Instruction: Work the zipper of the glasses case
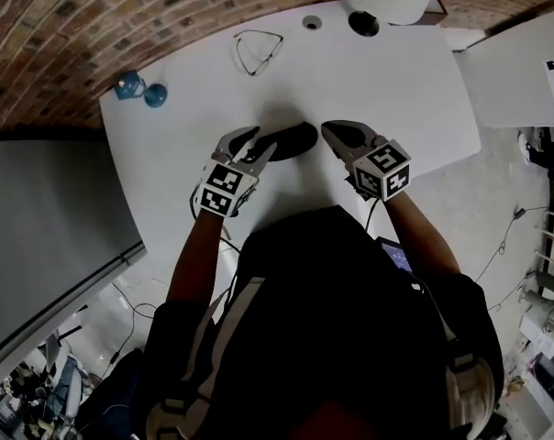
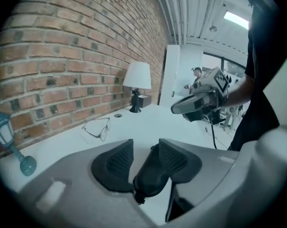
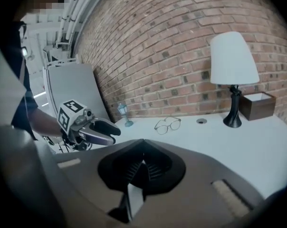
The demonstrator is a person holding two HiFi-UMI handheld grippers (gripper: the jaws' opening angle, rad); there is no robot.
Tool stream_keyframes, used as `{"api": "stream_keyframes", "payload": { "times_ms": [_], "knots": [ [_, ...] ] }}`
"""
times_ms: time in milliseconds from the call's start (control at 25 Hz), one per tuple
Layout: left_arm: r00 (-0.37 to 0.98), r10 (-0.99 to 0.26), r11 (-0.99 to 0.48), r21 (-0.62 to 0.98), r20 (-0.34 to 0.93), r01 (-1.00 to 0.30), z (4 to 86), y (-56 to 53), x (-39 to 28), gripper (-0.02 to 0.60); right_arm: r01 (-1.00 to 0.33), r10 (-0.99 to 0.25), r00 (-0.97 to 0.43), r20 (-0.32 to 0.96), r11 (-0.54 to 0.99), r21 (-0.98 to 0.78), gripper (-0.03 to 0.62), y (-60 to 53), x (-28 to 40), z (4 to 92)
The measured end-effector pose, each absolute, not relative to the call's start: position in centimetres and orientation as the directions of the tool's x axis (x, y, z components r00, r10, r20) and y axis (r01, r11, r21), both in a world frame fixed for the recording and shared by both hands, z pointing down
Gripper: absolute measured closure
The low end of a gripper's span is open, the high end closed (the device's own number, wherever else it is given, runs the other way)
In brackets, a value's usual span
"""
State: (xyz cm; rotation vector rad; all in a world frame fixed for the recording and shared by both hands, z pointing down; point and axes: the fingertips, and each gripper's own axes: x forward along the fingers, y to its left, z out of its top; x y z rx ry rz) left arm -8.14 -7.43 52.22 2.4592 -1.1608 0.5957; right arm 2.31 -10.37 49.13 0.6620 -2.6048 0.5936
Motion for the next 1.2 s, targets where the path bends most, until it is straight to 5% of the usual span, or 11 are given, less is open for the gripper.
{"api": "stream_keyframes", "payload": {
  "times_ms": [560,1200],
  "knots": [
    [0.467,-0.841,-0.441,0.153,0.274,-0.884,43.3,-5.7,-13.2,0.568,-0.563,-0.521,-0.811,0.267,0.819,-0.113,0.591,-10.3,2.2,42.5],
    [0.422,-0.873,-0.394,0.158,0.245,-0.905,42.4,-4.1,-14.9,0.574,-0.601,-0.568,-0.792,0.226,0.791,-0.117,0.591,-10.3,3.2,41.4]
  ]
}}
